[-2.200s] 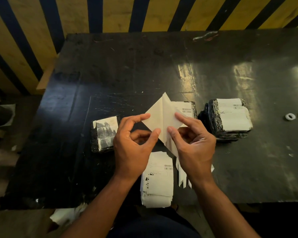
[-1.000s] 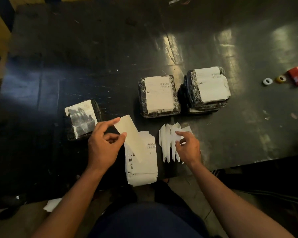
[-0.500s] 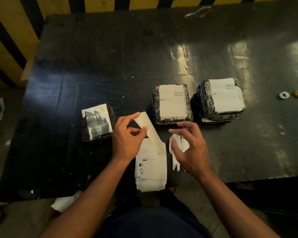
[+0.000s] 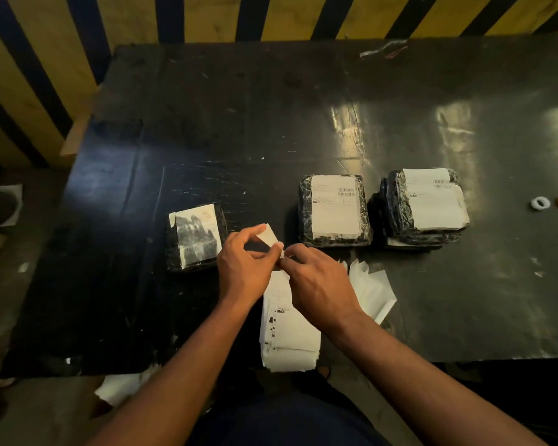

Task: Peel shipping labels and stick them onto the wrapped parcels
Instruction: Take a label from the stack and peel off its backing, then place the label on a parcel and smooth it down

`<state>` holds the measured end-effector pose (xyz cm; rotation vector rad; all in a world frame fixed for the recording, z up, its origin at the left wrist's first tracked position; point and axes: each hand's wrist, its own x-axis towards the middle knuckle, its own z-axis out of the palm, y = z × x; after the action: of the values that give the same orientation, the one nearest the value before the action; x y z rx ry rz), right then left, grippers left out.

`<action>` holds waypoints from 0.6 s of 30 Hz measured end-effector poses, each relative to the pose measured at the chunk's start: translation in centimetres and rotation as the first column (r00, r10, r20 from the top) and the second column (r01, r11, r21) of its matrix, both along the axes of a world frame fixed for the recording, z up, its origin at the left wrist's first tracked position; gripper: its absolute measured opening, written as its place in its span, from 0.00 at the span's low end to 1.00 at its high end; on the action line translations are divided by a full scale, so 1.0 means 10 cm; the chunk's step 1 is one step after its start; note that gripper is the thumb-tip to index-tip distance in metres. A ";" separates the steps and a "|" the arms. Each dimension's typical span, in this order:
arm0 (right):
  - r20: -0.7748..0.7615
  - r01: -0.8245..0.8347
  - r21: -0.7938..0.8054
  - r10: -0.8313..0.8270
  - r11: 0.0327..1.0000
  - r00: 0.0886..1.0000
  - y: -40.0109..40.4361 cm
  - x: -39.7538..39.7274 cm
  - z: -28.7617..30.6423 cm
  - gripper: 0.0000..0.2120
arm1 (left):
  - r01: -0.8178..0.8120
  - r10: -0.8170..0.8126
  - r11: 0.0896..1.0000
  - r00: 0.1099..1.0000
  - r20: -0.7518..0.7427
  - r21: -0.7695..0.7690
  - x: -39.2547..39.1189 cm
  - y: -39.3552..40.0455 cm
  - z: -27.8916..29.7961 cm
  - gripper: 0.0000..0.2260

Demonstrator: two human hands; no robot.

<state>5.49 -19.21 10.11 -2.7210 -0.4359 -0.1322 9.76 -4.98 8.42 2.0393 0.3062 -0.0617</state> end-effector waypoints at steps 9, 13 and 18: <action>-0.136 0.176 0.469 -0.126 0.866 0.983 -0.22 0.19 0.08 0.16 | 0.028 -0.006 0.984 0.992 0.126 -0.178 -0.02 0.30 0.16 0.25; -0.399 0.396 0.716 -0.128 0.574 0.908 -0.30 0.19 0.07 0.17 | 0.078 -0.086 0.958 0.996 -0.019 -0.275 -0.07 0.51 0.10 0.22; -0.483 0.453 0.759 -0.061 0.468 0.873 -0.18 0.16 -0.02 0.17 | 0.105 -0.132 0.895 0.991 -0.033 -0.434 -0.22 0.57 0.05 0.22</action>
<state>7.12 -20.99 9.93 -1.6895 0.1833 0.1083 7.55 0.76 8.93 1.6120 0.1843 -0.2480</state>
